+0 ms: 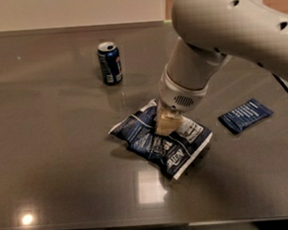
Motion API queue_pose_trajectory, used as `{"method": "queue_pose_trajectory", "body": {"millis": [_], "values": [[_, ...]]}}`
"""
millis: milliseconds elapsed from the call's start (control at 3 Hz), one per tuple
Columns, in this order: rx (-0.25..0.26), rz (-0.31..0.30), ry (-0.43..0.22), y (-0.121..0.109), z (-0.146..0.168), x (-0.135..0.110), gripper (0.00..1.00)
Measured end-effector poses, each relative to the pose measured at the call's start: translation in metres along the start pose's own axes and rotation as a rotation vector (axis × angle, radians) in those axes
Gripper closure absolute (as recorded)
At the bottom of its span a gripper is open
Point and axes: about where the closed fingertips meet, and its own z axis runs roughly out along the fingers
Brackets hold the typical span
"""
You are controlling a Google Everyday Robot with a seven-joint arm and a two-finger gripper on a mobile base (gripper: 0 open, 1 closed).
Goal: Move blue chip bag near pepsi can
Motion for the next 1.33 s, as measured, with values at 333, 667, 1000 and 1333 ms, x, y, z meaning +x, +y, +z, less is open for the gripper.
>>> {"method": "queue_pose_trajectory", "body": {"millis": [333,667,1000,1333], "values": [[0.063,0.026,0.01,-0.048,-0.025,0.007,1.0],[0.119,0.043,0.011,-0.1,-0.043,0.016,1.0],[0.152,0.051,-0.019,-0.145,-0.05,0.017,1.0],[0.158,0.052,-0.059,-0.173,-0.045,0.006,1.0]]}}
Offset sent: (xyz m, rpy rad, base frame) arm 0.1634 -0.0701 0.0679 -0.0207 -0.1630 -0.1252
